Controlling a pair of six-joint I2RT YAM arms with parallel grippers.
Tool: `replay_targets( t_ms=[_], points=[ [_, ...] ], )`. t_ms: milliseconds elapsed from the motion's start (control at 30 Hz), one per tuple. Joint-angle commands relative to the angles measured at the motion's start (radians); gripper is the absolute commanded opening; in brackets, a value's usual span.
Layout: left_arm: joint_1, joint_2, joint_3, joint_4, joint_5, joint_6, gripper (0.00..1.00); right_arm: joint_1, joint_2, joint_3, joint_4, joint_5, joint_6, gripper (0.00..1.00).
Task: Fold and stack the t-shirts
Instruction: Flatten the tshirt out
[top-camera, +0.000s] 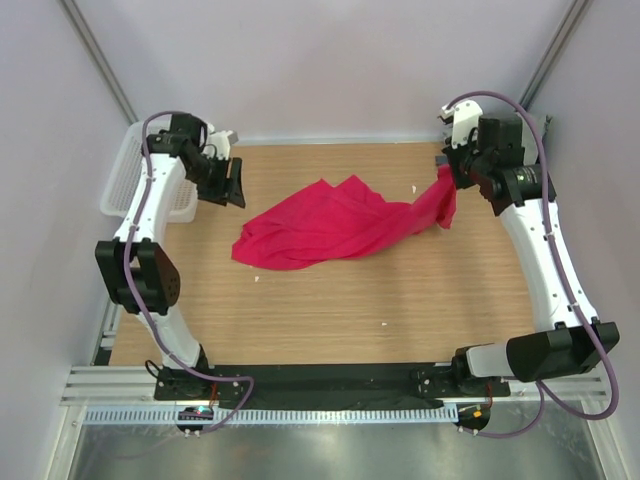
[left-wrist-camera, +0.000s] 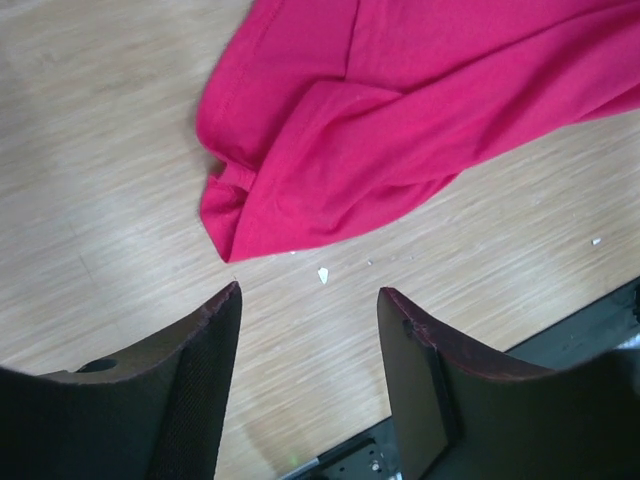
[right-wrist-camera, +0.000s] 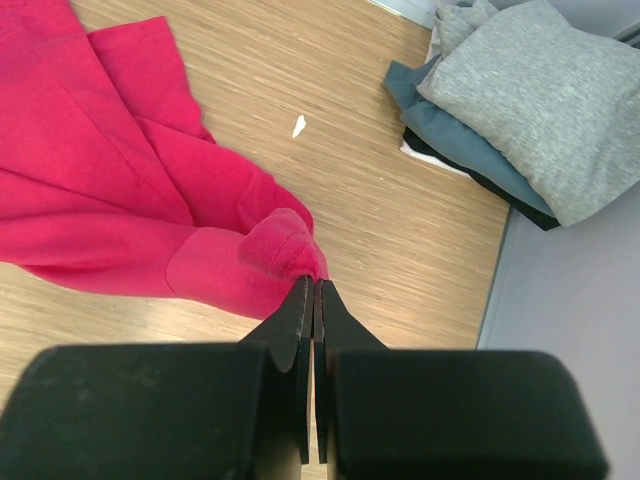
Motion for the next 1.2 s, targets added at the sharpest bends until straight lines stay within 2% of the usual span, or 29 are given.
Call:
replay_targets(
  t_ms=[0,67,167,233,567,867,967,1167],
  points=[
    [0.005,0.041,-0.069,-0.047,0.024,0.005,0.57,-0.003,0.002,-0.023,0.050,-0.043,0.019,0.01],
    [0.005,0.085,-0.099,-0.026,0.036,0.005,0.52,-0.003,0.002,-0.041,0.066,-0.048,0.021,0.01],
    [0.005,0.233,-0.038,-0.022,0.035,0.009,0.46,-0.003,0.017,-0.043,0.072,-0.052,0.018,0.01],
    [0.007,0.327,0.053,-0.025,0.032,0.020,0.45,-0.003,0.034,-0.035,0.067,-0.046,0.004,0.01],
    [-0.047,0.592,0.512,-0.058,0.096,0.042,0.47,-0.003,0.016,-0.084,0.093,-0.020,-0.004,0.01],
    [-0.168,0.707,0.595,-0.009,0.170,0.028,0.42,-0.003,0.037,-0.080,0.104,-0.017,-0.019,0.01],
    [-0.199,0.748,0.621,0.005,0.183,0.022,0.37,-0.003,0.046,-0.074,0.103,0.020,-0.022,0.01],
    [-0.229,0.768,0.577,-0.004,0.186,0.014,0.36,-0.003,0.051,-0.084,0.106,0.021,-0.025,0.01]
  ],
)
